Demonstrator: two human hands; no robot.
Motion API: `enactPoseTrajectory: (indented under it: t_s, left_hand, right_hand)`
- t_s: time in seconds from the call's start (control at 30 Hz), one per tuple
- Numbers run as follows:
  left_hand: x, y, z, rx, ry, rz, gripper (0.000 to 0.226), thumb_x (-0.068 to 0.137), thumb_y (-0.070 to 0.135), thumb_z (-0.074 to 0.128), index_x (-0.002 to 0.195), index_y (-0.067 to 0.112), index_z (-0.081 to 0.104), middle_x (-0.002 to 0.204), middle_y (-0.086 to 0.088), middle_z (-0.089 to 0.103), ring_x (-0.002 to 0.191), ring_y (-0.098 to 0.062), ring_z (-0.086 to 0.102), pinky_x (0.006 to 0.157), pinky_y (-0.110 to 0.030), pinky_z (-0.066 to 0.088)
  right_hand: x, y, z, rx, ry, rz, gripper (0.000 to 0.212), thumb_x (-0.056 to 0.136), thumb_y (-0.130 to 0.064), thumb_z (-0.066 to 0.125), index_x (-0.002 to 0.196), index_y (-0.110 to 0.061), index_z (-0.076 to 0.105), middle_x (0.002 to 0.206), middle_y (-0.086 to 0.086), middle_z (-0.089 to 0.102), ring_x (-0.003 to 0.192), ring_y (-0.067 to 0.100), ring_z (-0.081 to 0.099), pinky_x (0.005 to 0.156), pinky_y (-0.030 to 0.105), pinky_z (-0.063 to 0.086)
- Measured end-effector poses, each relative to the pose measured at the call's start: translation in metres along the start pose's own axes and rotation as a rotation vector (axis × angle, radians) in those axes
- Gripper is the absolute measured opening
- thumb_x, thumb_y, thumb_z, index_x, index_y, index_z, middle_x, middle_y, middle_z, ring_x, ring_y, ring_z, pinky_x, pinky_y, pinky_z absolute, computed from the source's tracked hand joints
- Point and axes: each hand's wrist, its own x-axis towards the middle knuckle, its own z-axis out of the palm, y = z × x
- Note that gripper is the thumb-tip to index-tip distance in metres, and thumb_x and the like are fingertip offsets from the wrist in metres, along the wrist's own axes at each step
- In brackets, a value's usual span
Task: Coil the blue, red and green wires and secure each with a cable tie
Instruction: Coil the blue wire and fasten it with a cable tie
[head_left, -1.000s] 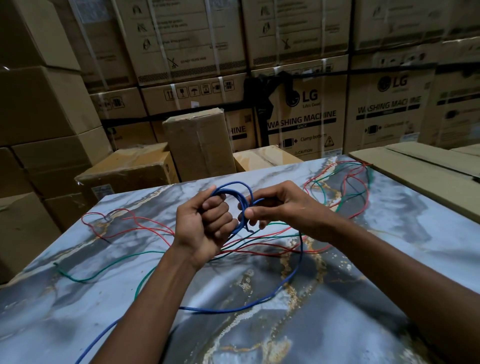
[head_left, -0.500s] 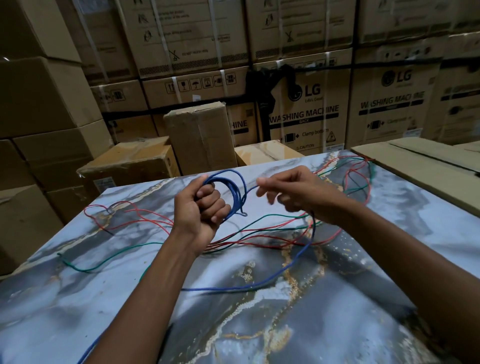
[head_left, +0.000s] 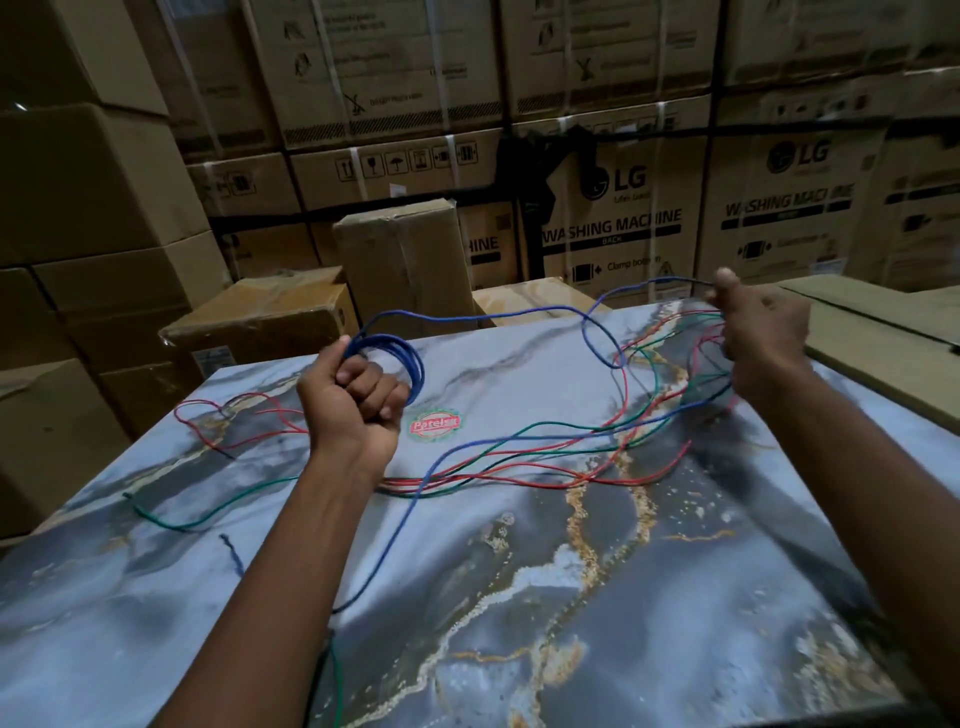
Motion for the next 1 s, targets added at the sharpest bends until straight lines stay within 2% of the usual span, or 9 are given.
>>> enactPoseTrajectory:
  t_s: [0.13,0.23,0.33,0.43,0.53,0.6,0.8,0.93,1.0]
  left_hand:
    - [0.004,-0.005,-0.005,0.072,0.079,-0.037,0.053,0.100,0.026,0.044,0.049,0.023,0.032,0.040,0.007,0.016,0.033,-0.009,0.012,0.037,-0.023,0.014]
    - [0.003,-0.014,-0.002,0.195,0.042,-0.092,0.054,0.102,0.028,0.044,0.050,0.023,0.032,0.039,0.007,0.015,0.031,-0.008,0.012,0.036,-0.023,0.014]
    - [0.000,-0.022,0.002,0.262,-0.010,-0.132,0.053,0.104,0.029,0.043,0.053,0.022,0.032,0.039,0.007,0.015,0.030,-0.008,0.013,0.035,-0.022,0.015]
    - [0.000,-0.025,0.002,0.287,-0.026,-0.144,0.051,0.105,0.030,0.043,0.057,0.021,0.030,0.039,0.007,0.016,0.030,-0.008,0.013,0.034,-0.022,0.016]
    - [0.000,-0.025,0.001,0.313,-0.015,-0.137,0.052,0.105,0.031,0.044,0.056,0.021,0.030,0.040,0.006,0.016,0.031,-0.008,0.014,0.036,-0.023,0.016]
    - [-0.001,-0.027,0.002,0.360,-0.020,-0.116,0.052,0.105,0.031,0.045,0.056,0.021,0.030,0.039,0.006,0.018,0.031,-0.008,0.014,0.036,-0.023,0.016]
    - [-0.003,-0.033,0.005,0.532,-0.087,-0.033,0.054,0.105,0.032,0.045,0.054,0.022,0.031,0.040,0.007,0.019,0.032,-0.009,0.016,0.037,-0.020,0.017]
    - [-0.006,-0.034,0.008,0.590,-0.169,-0.043,0.052,0.105,0.035,0.046,0.057,0.021,0.031,0.041,0.006,0.020,0.033,-0.009,0.017,0.046,-0.028,0.012]
    - [-0.009,-0.032,0.011,0.555,-0.214,-0.100,0.052,0.104,0.036,0.046,0.057,0.021,0.032,0.040,0.006,0.019,0.032,-0.009,0.016,0.046,-0.028,0.011]
  right_hand:
    - [0.005,0.023,-0.001,-0.242,0.037,-0.041,0.034,0.095,-0.042,0.066,0.078,-0.014,0.077,0.076,0.010,0.067,0.075,0.017,0.056,0.068,0.030,0.045]
    - [-0.009,0.031,0.009,-0.431,-0.232,-0.175,0.019,0.095,-0.037,0.066,0.092,-0.021,0.077,0.093,0.009,0.076,0.080,0.019,0.066,0.078,0.040,0.053]
    - [-0.034,0.020,0.021,-0.651,-0.451,-0.427,0.031,0.095,-0.036,0.069,0.114,-0.013,0.072,0.108,0.007,0.074,0.095,0.024,0.070,0.083,0.037,0.055]
    - [-0.068,-0.002,0.030,-0.554,-0.615,-0.648,0.024,0.098,-0.033,0.066,0.106,-0.013,0.076,0.103,0.001,0.073,0.095,0.018,0.069,0.083,0.043,0.058]
    - [-0.110,-0.021,0.039,-0.354,-0.944,-0.531,0.024,0.101,-0.031,0.057,0.118,-0.021,0.072,0.112,-0.006,0.072,0.106,0.005,0.065,0.088,0.029,0.057]
    - [-0.135,-0.018,0.046,-0.304,-0.949,-0.559,0.031,0.101,-0.034,0.051,0.126,-0.024,0.066,0.116,-0.005,0.069,0.110,0.005,0.063,0.091,0.029,0.054]
    - [-0.162,-0.021,0.052,-0.292,-0.690,-0.795,0.029,0.104,-0.037,0.050,0.126,-0.023,0.062,0.107,-0.008,0.068,0.104,0.009,0.059,0.094,0.040,0.045]
    - [-0.163,-0.024,0.055,-0.066,-0.890,-0.535,0.027,0.106,-0.029,0.055,0.130,-0.018,0.061,0.079,-0.005,0.070,0.076,0.009,0.066,0.071,0.035,0.054]
    - [-0.155,-0.021,0.056,0.049,-0.881,-0.479,0.025,0.106,-0.024,0.055,0.125,-0.015,0.067,0.063,-0.009,0.055,0.059,0.009,0.049,0.054,0.030,0.041]
